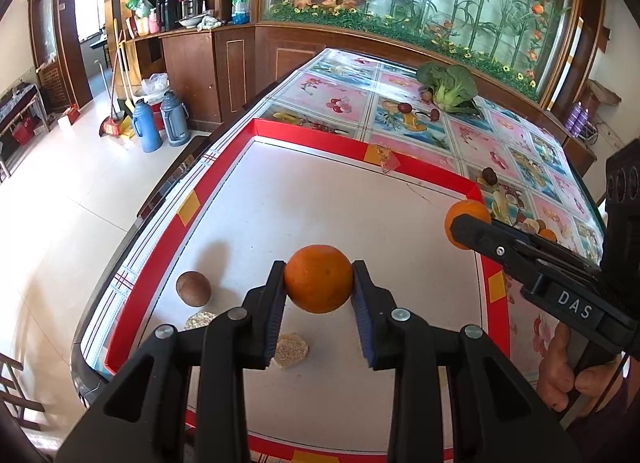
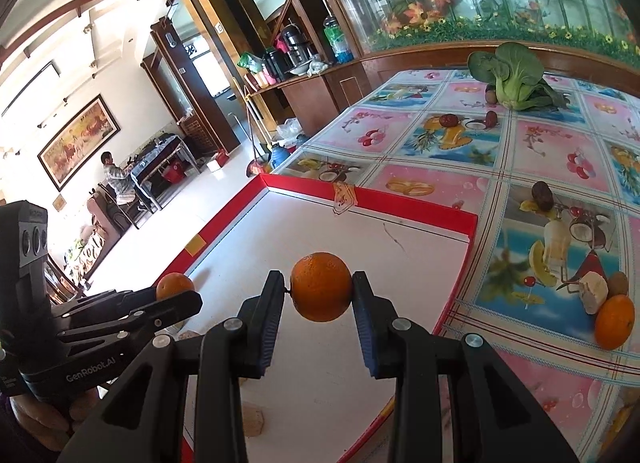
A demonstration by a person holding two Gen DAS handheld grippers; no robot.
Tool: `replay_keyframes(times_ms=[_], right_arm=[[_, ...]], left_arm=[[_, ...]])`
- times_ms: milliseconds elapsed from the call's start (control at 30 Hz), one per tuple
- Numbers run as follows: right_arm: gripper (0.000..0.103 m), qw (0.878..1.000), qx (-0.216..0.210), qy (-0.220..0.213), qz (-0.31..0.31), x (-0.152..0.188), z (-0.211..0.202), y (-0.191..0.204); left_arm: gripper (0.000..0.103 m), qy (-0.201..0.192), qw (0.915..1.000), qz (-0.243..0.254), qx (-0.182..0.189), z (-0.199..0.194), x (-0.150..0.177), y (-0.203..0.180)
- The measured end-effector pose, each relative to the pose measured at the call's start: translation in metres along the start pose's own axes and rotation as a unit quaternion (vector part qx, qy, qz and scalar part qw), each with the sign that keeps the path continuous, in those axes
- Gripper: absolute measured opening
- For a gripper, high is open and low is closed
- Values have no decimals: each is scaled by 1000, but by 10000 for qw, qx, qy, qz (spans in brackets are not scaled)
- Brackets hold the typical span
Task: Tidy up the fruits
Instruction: 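Lift both held oranges and carry them over the red-rimmed tray, then lower both oranges into the tray and open both tools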
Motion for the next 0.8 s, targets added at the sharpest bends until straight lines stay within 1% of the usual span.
replay_keyframes(times_ms=[267,467,700,800], right_arm=[[33,9998,71,139,-77,4,5,2],[34,9991,131,283,-290,9,10,9],[34,9970,214,589,-443,17,21,12],[34,9960,269,686,-498,21,25,13]], left_arm=[[34,108,9999,75,61,5,7,-6],[34,181,9998,104,56,10,11,-9],[34,322,9994,121,57,18,17,-9],[35,321,9994,116,50,18,18,-8]])
Point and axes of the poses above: each gripper's, at about its wrist camera, not at the fingertips, and z roughly the way its jaws point, y to its left, x to its underside, the point moved 4 cm from there along z, roughly the way its jaws point, and after that the axes turned 10 degrees about -x, right-handed, at the moved point
